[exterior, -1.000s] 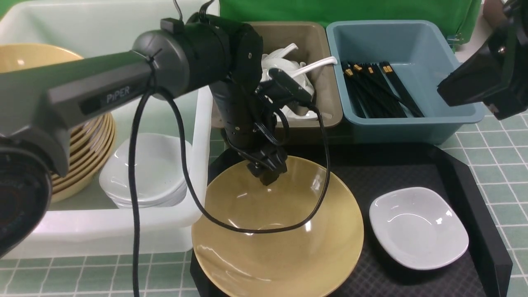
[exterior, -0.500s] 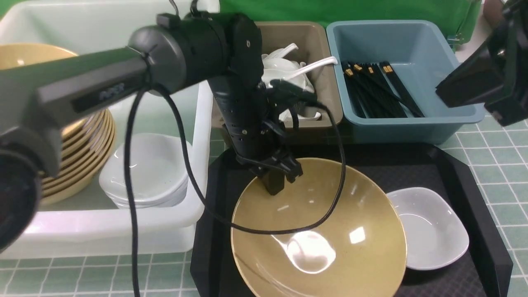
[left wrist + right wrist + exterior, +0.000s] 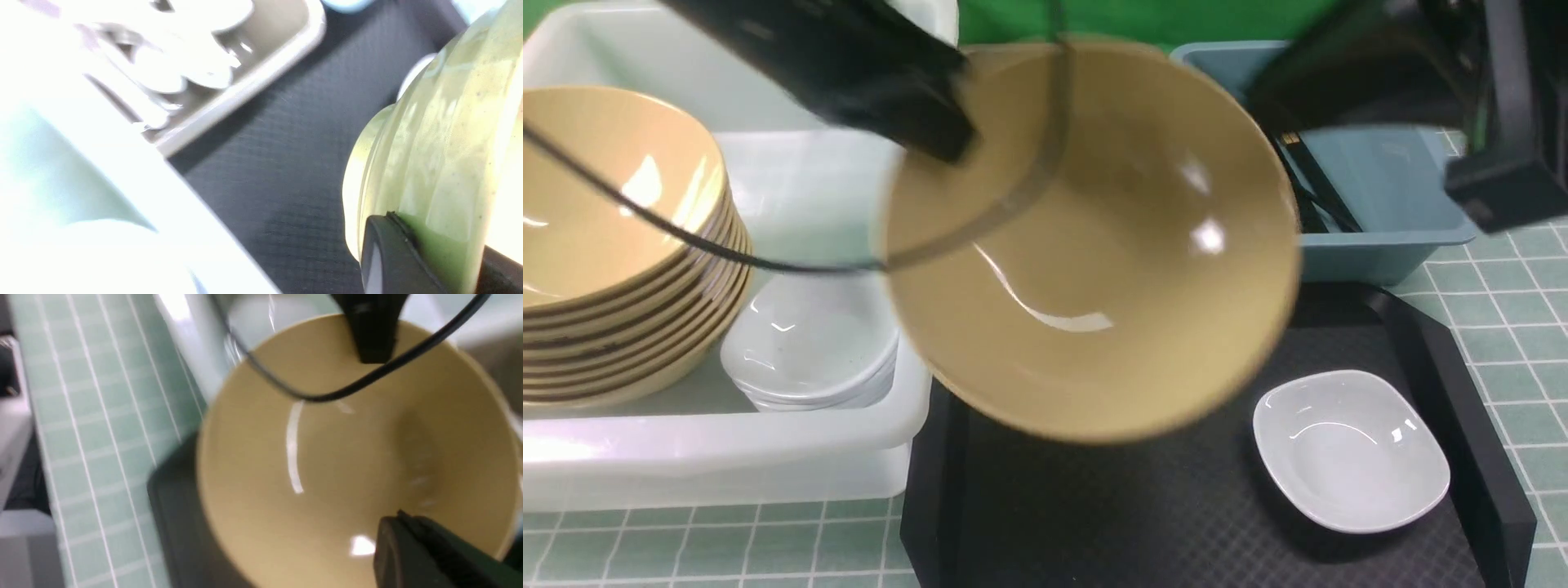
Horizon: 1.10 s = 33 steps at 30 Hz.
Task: On blue table put chopsticks spoon bowls plates into blue grey white boxes.
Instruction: 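Place the tan bowl onto the bowl stack in the left bin with the left gripper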
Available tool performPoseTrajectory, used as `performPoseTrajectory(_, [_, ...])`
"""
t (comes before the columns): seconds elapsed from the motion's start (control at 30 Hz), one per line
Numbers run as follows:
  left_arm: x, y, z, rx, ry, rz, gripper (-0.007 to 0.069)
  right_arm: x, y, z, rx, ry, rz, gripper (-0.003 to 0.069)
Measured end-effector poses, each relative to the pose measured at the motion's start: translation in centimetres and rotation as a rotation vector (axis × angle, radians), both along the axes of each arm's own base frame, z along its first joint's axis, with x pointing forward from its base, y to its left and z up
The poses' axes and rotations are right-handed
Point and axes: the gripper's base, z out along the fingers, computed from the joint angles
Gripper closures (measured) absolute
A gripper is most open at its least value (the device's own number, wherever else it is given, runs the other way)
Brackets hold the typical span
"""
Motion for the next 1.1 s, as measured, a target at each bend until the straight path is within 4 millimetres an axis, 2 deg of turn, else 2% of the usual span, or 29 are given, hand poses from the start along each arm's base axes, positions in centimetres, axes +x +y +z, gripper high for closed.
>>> performPoseTrajectory(0.03, [-0.3, 1.0, 0.6, -0.010, -0.010, 0.028, 0.0617, 0.0, 0.7, 0.2, -0.005, -0.012, 0.020, 0.0617])
performPoseTrajectory(0.07, [-0.6, 3.4, 1.5, -0.020, -0.029, 0.106, 0.0617, 0.0, 1.7, 0.3, -0.015, -0.028, 0.043, 0.0617])
performPoseTrajectory(0.17, [-2.1, 9.0, 3.0, -0.032, -0.078, 0.310, 0.0617, 0.2, 5.6, -0.6, -0.065, -0.038, 0.120, 0.0617])
performPoseTrajectory(0.2, [-2.2, 9.4, 3.1, -0.031, -0.079, 0.323, 0.0617, 0.3, 6.0, -0.8, -0.073, -0.039, 0.128, 0.0617])
performPoseTrajectory(0.23, [-3.3, 12.3, 3.4, -0.028, -0.093, 0.440, 0.0617, 0.4, 7.9, -1.5, -0.102, -0.042, 0.167, 0.0616])
performPoseTrajectory(0.27, [-3.9, 13.8, 3.3, -0.026, -0.094, 0.503, 0.0617, 0.5, 8.8, -1.9, -0.114, -0.041, 0.184, 0.0616])
performPoseTrajectory(0.3, [-4.0, 14.1, 3.3, -0.026, -0.096, 0.516, 0.0617, 0.5, 8.8, -1.9, -0.114, -0.041, 0.184, 0.0616])
performPoseTrajectory(0.33, [-4.9, 16.2, 2.8, -0.025, -0.092, 0.612, 0.0617, 0.7, 9.7, -2.4, -0.127, -0.039, 0.198, 0.0615])
performPoseTrajectory(0.37, [-5.3, 17.5, 2.5, -0.024, -0.090, 0.670, 0.0617, 0.9, 10.1, -2.6, -0.133, -0.038, 0.201, 0.0615])
performPoseTrajectory(0.47, [-5.8, 20.6, 1.1, -0.029, -0.096, 0.816, 0.0617, 1.3, 10.6, -2.9, -0.150, -0.049, 0.210, 0.0613])
performPoseTrajectory(0.5, [-5.9, 20.8, 1.0, -0.029, -0.091, 0.822, 0.0617, 1.3, 10.6, -2.9, -0.151, -0.050, 0.211, 0.0613])
performPoseTrajectory(0.53, [-5.7, 22.1, 0.2, -0.036, -0.097, 0.892, 0.0617, 1.4, 10.7, -3.0, -0.154, -0.051, 0.212, 0.0612])
performPoseTrajectory(0.6, [-5.2, 23.0, -0.7, -0.037, -0.098, 0.936, 0.0617, 1.5, 10.8, -3.1, -0.156, -0.050, 0.213, 0.0613])
performPoseTrajectory(0.77, [-3.6, 24.5, -2.8, -0.036, -0.045, 0.964, 0.0615, 1.5, 10.8, -3.1, -0.157, -0.050, 0.212, 0.0613])
performPoseTrajectory(0.87, [-2.4, 25.9, -4.9, 0.021, 0.016, 0.983, 0.0578, 1.5, 10.8, -3.1, -0.159, -0.052, 0.215, 0.0613])
performPoseTrajectory(0.9, [-2.4, 25.9, -5.0, 0.025, 0.018, 0.983, 0.0574, 1.5, 10.8, -3.1, -0.159, -0.052, 0.215, 0.0613])
performPoseTrajectory(1.0, [-2.2, 26.3, -5.6, 0.050, 0.036, 0.986, 0.0499, 1.5, 10.8, -3.1, -0.159, -0.053, 0.216, 0.0613])
performPoseTrajectory(1.03, [-2.2, 26.4, -5.5, 0.052, 0.032, 0.987, 0.0424, 1.5, 10.8, -3.1, -0.161, -0.055, 0.218, 0.0611])
performPoseTrajectory(1.1, [-2.2, 26.3, -5.5, 0.051, 0.028, 0.987, 0.0337, 1.5, 10.8, -3.1, -0.162, -0.058, 0.222, 0.0611])
